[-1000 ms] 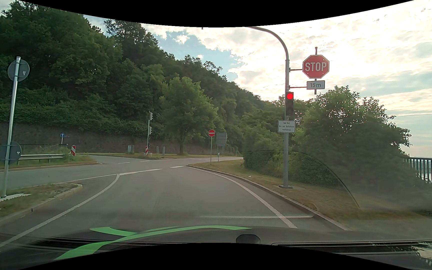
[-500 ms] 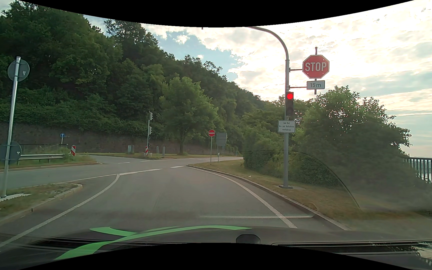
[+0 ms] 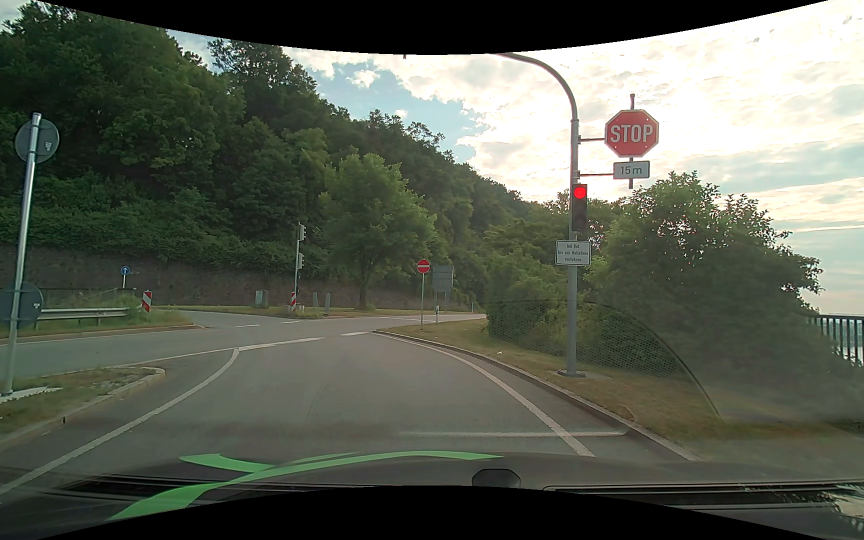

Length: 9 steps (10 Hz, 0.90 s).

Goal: Follow the waypoints while adhering to traffic rules and regulations

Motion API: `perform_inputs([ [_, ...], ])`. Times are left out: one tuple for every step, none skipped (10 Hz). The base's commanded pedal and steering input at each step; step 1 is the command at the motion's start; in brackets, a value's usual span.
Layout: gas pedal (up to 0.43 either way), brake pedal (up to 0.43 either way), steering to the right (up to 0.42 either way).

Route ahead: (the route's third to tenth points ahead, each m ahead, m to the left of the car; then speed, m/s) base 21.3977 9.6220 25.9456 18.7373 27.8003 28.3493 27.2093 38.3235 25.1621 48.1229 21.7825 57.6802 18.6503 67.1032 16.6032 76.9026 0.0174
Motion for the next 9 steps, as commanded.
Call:
perform_inputs([
  [0.0,0.165,-0.096],
  [0.0,0.165,-0.096],
  [0.0,0.165,-0.097],
  [0.0,0.165,-0.096],
  [0.0,0.165,-0.096],
  [0.0,0.165,-0.096],
  [0.0,0.165,-0.096],
  [0.0,0.165,-0.096],
  [0.0,0.165,-0.097],
])
